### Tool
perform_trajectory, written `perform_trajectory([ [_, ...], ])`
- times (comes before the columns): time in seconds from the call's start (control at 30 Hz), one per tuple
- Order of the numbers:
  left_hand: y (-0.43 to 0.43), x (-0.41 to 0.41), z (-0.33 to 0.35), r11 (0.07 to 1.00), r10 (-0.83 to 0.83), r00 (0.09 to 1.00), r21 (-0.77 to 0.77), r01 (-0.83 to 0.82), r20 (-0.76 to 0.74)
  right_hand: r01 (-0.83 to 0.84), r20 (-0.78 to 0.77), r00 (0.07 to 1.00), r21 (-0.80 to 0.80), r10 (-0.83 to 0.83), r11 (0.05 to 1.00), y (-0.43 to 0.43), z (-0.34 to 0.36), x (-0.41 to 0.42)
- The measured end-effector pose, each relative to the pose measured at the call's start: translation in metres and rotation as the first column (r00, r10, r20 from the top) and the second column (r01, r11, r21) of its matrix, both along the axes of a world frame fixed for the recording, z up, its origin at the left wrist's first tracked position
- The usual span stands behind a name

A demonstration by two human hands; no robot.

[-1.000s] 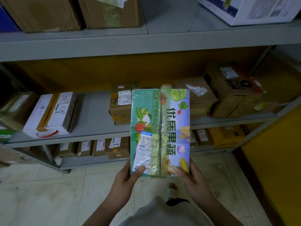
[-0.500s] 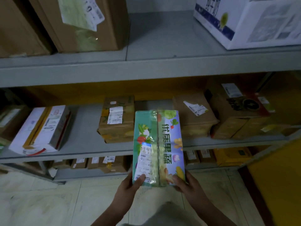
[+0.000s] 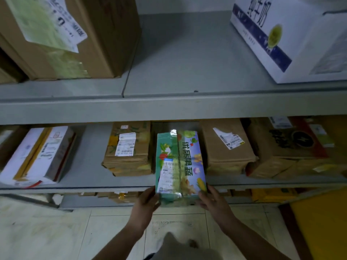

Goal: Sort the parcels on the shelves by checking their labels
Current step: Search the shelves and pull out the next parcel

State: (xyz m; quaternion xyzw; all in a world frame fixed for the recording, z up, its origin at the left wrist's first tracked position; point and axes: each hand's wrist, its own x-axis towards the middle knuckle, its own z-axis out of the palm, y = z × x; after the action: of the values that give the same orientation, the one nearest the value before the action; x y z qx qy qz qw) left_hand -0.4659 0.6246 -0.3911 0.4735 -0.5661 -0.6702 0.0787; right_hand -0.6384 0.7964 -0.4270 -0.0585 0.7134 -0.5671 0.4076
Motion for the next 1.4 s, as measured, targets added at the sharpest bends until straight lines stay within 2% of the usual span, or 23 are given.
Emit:
perform_trajectory([
  [0.13,-0.029,-0.029,0.008,0.979,-0.085,0.995,-0.184,0.092,0.044,-0.003,-0.037,0.999,-0.012,0.003,1.0,-0.034,0.011,-0.022],
  [0.23,-0.052,-0.048,0.012,0.961,-0.128,0.987,-0.233,0.149,0.1,0.045,-0.004,0.999,0.0,-0.045,0.999,-0.056,0.013,-0.035],
  [0.37,-0.078,-0.071,0.02,0.965,-0.134,0.99,-0.219,0.142,0.05,0.071,-0.02,0.997,0.006,-0.071,0.997,-0.078,0.008,-0.054],
  [0.6,-0.099,-0.083,0.014,0.957,-0.173,0.983,-0.225,0.181,0.054,0.05,-0.063,0.997,0.014,-0.049,0.999,-0.093,0.009,-0.066],
  [0.7,-0.1,-0.083,0.014,0.947,-0.183,0.982,-0.261,0.189,0.047,0.047,-0.021,0.999,-0.01,-0.047,0.999,-0.092,0.009,-0.069],
  [0.83,-0.092,-0.077,0.015,0.917,-0.179,0.984,-0.363,0.163,-0.01,0.178,0.052,0.983,-0.011,-0.178,0.984,-0.074,0.002,-0.072],
  [1.0,-0.056,-0.091,0.01,0.864,-0.307,0.95,-0.433,0.256,-0.05,0.217,-0.118,0.971,0.094,-0.205,0.972,-0.021,0.021,-0.079],
  [1.07,-0.034,-0.106,0.006,0.847,-0.409,0.912,-0.388,0.363,-0.04,0.258,-0.188,0.954,0.123,-0.232,0.958,0.002,0.03,-0.093],
  [1.13,-0.014,-0.124,0.009,0.841,-0.501,0.865,-0.253,0.479,-0.027,0.279,-0.243,0.94,0.149,-0.239,0.949,0.021,0.044,-0.114],
  [1.2,0.003,-0.144,0.011,0.813,-0.571,0.821,-0.136,0.567,0.006,0.228,-0.355,0.922,0.169,-0.156,0.959,0.032,0.054,-0.137],
  [1.3,0.021,-0.174,0.005,0.85,-0.526,0.851,0.015,0.526,-0.01,0.129,-0.458,0.887,0.371,0.06,0.92,0.045,0.032,-0.176],
  [1.4,0.039,-0.198,0.0,0.907,-0.395,0.917,0.135,0.398,-0.047,-0.001,-0.447,0.87,0.416,0.206,0.909,0.043,0.018,-0.189],
])
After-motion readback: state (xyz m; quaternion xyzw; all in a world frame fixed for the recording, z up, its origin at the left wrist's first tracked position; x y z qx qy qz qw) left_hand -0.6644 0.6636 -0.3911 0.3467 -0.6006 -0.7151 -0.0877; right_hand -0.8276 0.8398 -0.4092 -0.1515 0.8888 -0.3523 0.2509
